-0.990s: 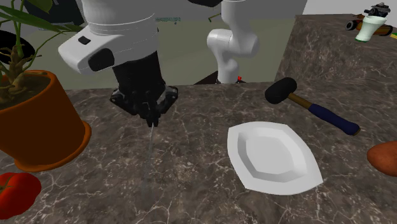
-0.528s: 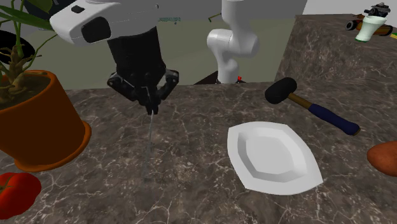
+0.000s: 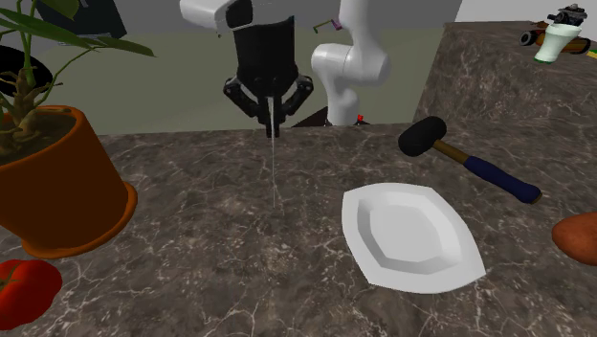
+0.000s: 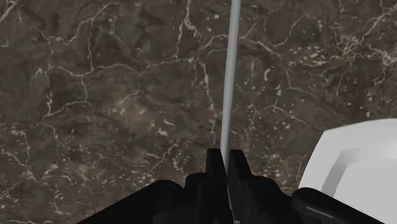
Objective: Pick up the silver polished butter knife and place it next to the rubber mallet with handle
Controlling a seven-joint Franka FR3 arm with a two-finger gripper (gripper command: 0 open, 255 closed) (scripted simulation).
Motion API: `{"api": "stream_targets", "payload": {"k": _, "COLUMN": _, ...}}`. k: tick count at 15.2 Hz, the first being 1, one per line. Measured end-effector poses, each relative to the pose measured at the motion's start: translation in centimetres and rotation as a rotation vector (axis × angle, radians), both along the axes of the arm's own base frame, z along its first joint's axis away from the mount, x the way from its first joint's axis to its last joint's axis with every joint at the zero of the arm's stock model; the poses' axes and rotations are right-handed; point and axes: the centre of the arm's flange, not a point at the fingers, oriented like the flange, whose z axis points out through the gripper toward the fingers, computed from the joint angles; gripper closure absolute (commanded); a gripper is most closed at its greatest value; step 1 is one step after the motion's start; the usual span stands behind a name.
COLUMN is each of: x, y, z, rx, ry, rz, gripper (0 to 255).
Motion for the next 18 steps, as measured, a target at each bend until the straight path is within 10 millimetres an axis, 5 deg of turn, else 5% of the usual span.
{"api": "stream_targets", "payload": {"k": 18, "x": -23.7, "y": -2.1, "z": -0.2, "rx": 0.000, "ry": 0.000, "rz": 0.000, "gripper": 255}}
